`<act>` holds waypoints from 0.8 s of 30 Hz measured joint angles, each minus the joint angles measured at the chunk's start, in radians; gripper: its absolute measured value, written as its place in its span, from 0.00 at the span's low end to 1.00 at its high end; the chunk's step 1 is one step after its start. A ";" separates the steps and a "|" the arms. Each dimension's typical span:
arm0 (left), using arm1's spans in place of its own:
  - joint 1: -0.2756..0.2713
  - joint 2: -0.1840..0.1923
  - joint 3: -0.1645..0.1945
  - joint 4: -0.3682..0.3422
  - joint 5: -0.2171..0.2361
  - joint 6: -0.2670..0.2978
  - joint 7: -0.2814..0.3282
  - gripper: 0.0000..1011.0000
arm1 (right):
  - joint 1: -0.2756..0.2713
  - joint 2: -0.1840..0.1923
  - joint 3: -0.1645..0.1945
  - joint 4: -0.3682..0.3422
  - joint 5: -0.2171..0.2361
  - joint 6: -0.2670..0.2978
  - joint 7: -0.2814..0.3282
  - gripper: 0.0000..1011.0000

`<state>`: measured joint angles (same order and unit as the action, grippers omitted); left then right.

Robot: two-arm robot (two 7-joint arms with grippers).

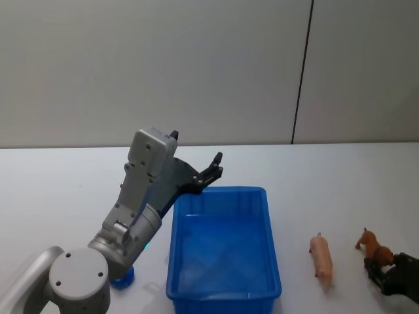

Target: Pick up the two dolls from the table and place them into the box.

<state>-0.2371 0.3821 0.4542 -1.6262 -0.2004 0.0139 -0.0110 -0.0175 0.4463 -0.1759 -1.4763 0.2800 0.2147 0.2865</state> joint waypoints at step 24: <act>0.000 0.000 0.000 0.000 0.000 0.000 0.000 0.99 | 0.054 -0.030 -0.019 -0.078 -0.050 -0.148 0.059 0.42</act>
<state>-0.2371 0.3821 0.4542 -1.6262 -0.2004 0.0139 -0.0110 0.0365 0.4162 -0.1946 -1.5539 0.2299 0.0665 0.3452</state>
